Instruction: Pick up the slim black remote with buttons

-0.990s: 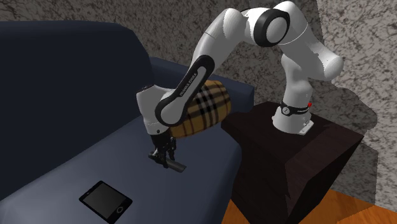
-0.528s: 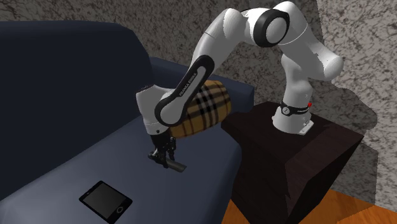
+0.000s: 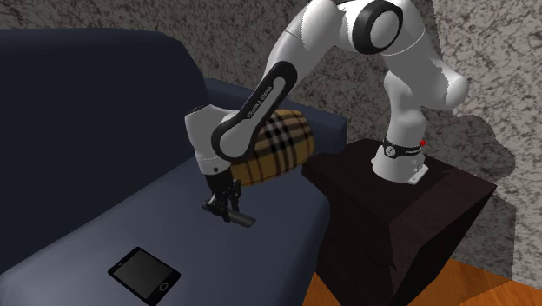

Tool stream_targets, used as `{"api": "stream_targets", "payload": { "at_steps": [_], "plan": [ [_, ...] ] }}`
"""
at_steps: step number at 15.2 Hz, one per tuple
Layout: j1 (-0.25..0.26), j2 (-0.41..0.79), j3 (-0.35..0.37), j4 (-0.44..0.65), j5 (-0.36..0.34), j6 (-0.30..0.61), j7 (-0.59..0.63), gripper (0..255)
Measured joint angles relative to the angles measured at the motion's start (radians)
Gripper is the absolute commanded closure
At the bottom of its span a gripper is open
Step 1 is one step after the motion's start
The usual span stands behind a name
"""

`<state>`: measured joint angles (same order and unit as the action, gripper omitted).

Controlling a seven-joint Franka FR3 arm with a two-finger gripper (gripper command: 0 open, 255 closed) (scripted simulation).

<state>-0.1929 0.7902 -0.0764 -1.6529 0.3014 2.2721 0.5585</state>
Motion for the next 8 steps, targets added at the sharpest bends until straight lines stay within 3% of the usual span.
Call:
{"api": "stream_targets", "payload": {
  "at_steps": [8],
  "plan": [
    [0.004,-0.075,-0.01,-0.016,-0.012,-0.058,0.014,255]
  ]
}}
